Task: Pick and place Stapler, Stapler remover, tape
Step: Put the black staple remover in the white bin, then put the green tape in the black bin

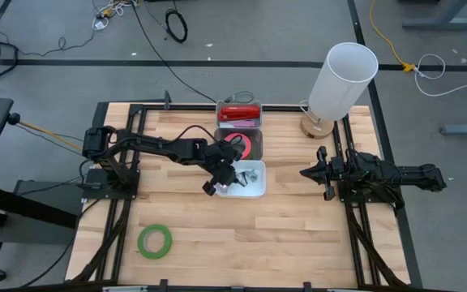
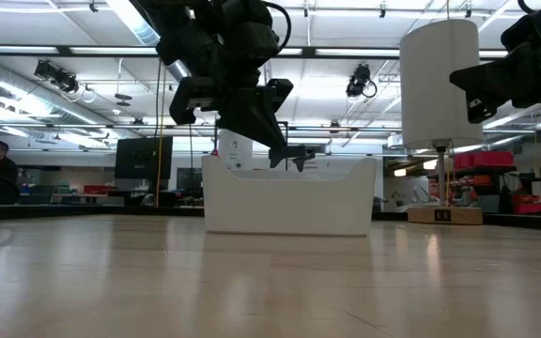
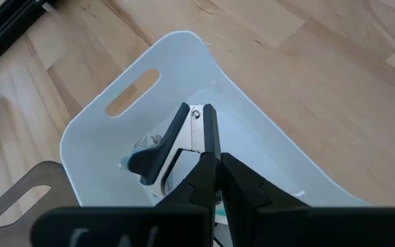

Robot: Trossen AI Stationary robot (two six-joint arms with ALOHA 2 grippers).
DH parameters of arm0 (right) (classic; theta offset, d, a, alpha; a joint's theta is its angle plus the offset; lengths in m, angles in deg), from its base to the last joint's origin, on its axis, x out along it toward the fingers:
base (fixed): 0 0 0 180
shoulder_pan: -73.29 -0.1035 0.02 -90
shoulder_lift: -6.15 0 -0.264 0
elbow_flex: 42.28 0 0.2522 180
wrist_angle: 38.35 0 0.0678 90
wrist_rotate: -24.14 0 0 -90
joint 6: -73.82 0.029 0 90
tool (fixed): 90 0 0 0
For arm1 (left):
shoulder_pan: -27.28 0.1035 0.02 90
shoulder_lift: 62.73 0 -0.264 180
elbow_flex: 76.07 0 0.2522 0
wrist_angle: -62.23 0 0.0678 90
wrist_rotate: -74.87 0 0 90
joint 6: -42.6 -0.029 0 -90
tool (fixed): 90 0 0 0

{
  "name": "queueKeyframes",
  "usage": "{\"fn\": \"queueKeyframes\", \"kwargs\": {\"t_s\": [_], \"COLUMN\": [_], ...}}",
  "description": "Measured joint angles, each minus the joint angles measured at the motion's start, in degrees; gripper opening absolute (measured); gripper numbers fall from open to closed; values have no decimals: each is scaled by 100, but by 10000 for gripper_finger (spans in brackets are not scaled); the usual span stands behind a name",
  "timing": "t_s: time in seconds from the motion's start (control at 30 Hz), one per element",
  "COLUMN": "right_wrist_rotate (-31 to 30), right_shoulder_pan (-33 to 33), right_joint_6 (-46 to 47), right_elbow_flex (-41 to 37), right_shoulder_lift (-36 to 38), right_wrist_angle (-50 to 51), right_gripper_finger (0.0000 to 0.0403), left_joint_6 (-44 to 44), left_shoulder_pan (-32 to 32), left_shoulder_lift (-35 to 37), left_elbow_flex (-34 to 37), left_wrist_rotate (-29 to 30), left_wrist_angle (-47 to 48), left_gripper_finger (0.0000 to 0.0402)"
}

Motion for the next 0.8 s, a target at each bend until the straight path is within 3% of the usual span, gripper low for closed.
{"fn": "queueKeyframes", "kwargs": {"t_s": [0.23,0.6,0.8], "right_wrist_rotate": [0,0,-1], "right_shoulder_pan": [1,2,0], "right_joint_6": [0,2,2], "right_elbow_flex": [0,0,2], "right_shoulder_lift": [0,0,0], "right_wrist_angle": [0,0,0], "right_gripper_finger": [13,13,13], "left_joint_6": [127,299,408], "left_shoulder_pan": [4,4,12], "left_shoulder_lift": [2,64,433], "left_elbow_flex": [0,0,0], "left_wrist_rotate": [4,23,309], "left_wrist_angle": [-7,-202,-123], "left_gripper_finger": [38,162,187]}}
